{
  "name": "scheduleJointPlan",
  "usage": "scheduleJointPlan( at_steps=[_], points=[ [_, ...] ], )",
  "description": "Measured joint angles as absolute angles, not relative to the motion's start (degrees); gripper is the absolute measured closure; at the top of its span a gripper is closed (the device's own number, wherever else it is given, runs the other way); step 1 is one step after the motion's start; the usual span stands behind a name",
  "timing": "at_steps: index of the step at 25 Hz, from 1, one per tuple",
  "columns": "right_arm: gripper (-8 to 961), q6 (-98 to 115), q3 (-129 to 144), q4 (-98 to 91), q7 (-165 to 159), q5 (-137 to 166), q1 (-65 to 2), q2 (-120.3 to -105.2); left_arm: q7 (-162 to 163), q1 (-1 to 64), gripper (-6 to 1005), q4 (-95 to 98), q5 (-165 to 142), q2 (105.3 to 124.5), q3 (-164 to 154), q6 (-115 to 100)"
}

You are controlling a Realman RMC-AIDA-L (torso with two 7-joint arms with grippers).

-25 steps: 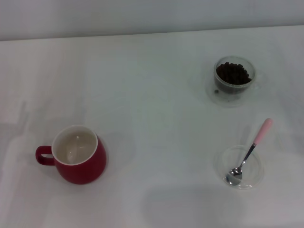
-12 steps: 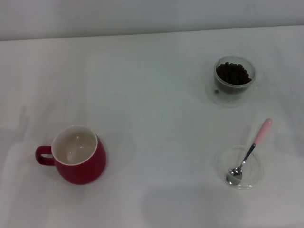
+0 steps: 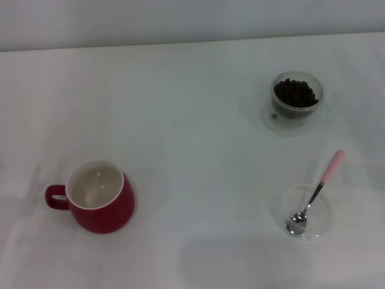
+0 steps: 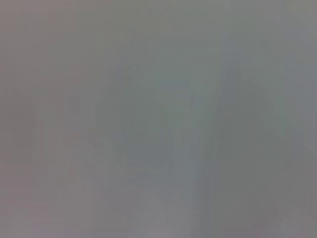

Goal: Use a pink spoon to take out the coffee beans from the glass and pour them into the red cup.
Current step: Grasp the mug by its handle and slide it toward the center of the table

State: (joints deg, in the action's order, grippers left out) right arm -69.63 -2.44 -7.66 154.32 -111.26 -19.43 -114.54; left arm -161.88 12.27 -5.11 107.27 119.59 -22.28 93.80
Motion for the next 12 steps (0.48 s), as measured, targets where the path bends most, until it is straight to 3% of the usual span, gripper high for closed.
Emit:
scheduleJointPlan(
  at_steps=[12],
  points=[
    [101,-68.9,-3.7,-9.7,154.1,-112.3,-19.7,-114.43,-162.0,7.9,242,-5.7,98.1,119.60,-22.3,91.3]
  ],
)
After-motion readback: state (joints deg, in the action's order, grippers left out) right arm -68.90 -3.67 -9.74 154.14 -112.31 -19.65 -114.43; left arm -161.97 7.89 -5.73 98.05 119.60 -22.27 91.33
